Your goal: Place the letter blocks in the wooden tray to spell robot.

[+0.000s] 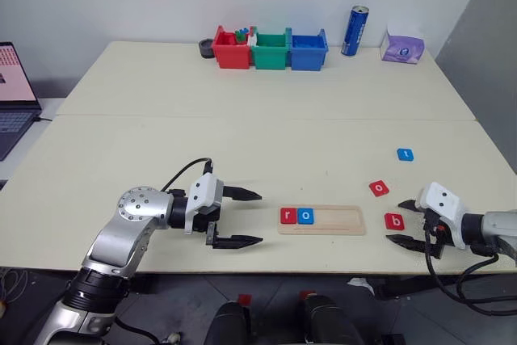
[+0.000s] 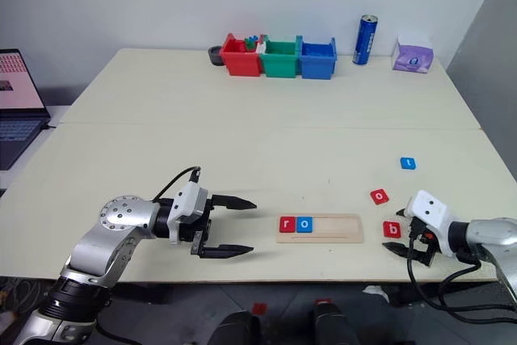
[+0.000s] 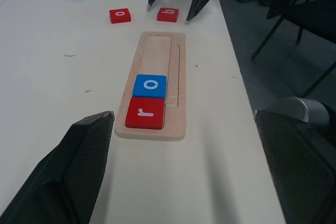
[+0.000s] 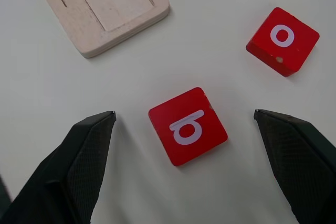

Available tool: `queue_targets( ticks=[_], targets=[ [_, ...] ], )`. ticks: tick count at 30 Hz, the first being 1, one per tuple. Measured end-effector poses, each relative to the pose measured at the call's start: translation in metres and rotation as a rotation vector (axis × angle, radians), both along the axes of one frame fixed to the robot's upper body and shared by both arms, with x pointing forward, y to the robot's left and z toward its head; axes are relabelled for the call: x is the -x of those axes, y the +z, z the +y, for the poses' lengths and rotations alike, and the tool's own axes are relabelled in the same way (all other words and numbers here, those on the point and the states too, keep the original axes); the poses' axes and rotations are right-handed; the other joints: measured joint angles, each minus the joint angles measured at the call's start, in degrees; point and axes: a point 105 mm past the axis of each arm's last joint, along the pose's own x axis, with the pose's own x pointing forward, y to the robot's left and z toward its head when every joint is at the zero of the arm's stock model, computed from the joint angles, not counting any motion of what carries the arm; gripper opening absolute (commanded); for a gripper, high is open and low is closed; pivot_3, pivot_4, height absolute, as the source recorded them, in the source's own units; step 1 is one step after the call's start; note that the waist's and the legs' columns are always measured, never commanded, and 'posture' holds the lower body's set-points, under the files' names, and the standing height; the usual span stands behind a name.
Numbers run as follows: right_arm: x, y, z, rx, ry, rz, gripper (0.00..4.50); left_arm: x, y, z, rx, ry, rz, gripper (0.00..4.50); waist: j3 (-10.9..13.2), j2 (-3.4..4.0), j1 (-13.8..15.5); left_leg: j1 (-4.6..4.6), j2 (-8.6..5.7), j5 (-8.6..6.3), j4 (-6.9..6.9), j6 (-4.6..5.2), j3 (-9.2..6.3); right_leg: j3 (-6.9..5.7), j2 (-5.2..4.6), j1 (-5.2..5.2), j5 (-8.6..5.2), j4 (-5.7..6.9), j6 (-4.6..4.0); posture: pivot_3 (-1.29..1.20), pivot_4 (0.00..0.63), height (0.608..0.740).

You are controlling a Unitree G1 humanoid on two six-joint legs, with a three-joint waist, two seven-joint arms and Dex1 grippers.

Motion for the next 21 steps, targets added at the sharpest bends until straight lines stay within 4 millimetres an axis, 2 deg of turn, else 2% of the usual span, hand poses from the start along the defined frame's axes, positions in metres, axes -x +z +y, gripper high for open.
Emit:
queue_targets(
  ticks=[2, 4, 12, 17, 21],
  targets=[
    [-0.002, -0.002, 0.000, 0.008, 0.019, 0.008, 4.49, 0.000, 0.000, 0.000, 0.000, 0.001, 0.000, 4.50, 0.0, 0.00, 0.0, 0.00, 0.01, 0.00, 0.00, 0.00, -0.01, 0.00, 0.00, 0.00, 0.00, 0.00, 0.00, 0.00, 0.150, 0.740],
    [-0.004, -0.002, 0.000, 0.009, 0.033, 0.019, 4.11, 0.000, 0.000, 0.000, -0.001, 0.002, 0.001, 4.50, 0.0, 0.00, 0.0, 0.01, 0.02, 0.00, 0.00, 0.00, -0.02, 0.00, 0.00, 0.01, 0.00, 0.00, 0.00, 0.00, 0.150, 0.740],
    [-0.004, -0.003, -0.001, -0.002, 0.044, 0.054, 1.45, 0.000, -0.001, 0.000, -0.005, 0.006, 0.007, 4.50, 0.0, 0.00, 0.0, 0.04, 0.03, 0.00, 0.01, 0.00, -0.03, 0.00, -0.02, 0.03, 0.00, 0.01, 0.00, 0.00, 0.150, 0.740],
    [-0.005, 0.001, 0.004, 0.000, 0.068, 0.048, 1.45, 0.000, -0.003, 0.002, -0.009, 0.019, 0.011, 4.50, 0.0, 0.01, 0.0, 0.05, 0.04, 0.00, 0.01, 0.00, -0.04, 0.01, -0.04, 0.03, 0.00, 0.02, 0.00, 0.00, 0.150, 0.740],
    [-0.008, 0.024, 0.037, -0.016, 0.189, -0.007, 1.45, -0.001, -0.003, 0.004, -0.018, 0.029, 0.007, 4.50, 0.0, 0.06, -0.2, 0.10, 0.05, 0.00, -0.01, 0.00, -0.12, 0.04, 0.01, 0.02, 0.01, 0.06, -0.01, 0.00, 0.150, 0.740]
  ],
)
